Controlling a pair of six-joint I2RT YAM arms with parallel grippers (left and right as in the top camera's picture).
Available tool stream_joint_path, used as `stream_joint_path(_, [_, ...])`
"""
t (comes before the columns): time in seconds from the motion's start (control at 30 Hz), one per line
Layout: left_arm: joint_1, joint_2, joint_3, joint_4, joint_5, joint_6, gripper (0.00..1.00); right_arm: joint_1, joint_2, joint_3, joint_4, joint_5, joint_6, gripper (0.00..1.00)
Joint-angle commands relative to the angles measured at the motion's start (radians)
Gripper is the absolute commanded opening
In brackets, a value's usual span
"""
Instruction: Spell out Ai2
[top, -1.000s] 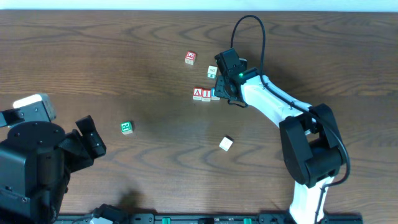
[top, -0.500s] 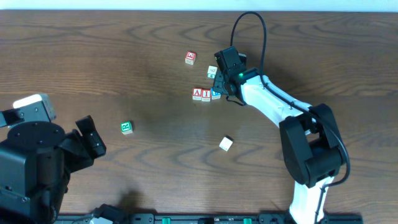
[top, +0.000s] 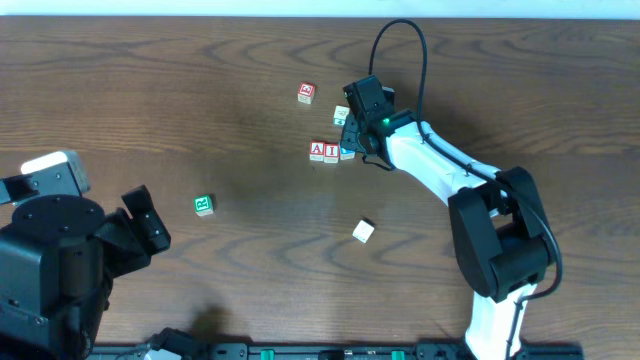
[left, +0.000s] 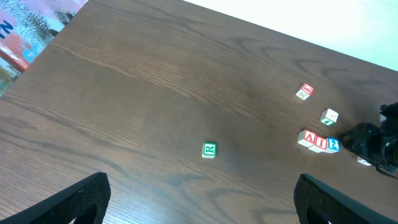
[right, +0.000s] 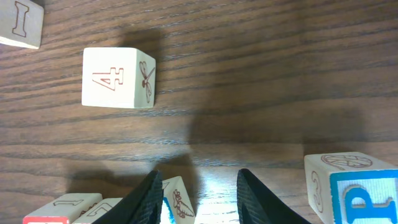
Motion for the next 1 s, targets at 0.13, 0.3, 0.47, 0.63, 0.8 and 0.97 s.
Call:
stream_joint_path(0.13, [0.001, 0.003, 0.009, -0.002, -0.007, 0.000, 0.95, 0.019, 0.011, -0.006, 0.021, 0.008, 0.007, 0.38])
stream_joint_path(0.3, [0.001, 0.003, 0.009, -0.002, -0.007, 0.000, 0.95, 0.019, 0.018, -0.006, 0.042, 0.011, 0.006, 0.39])
stream_joint_path(0.47, [0.002, 0.003, 0.009, -0.002, -0.008, 0.000, 0.95, 0.019, 0.043, -0.006, 0.047, 0.011, 0.006, 0.39])
stream_joint_path(0.63, [0.001, 0.003, 0.009, -0.002, -0.008, 0.000, 0.95, 0.019, 0.068, -0.006, 0.048, 0.011, 0.006, 0.39])
stream_joint_path(0.8, [0.002, 0.003, 0.009, -0.002, -0.009, 0.000, 0.95, 0.019, 0.072, -0.006, 0.046, 0.011, 0.007, 0.37])
stream_joint_path(0.97, [0.001, 0.003, 0.009, -0.002, -0.026, 0.000, 0.96, 0.014, 0.072, -0.006, 0.064, 0.028, 0.007, 0.37])
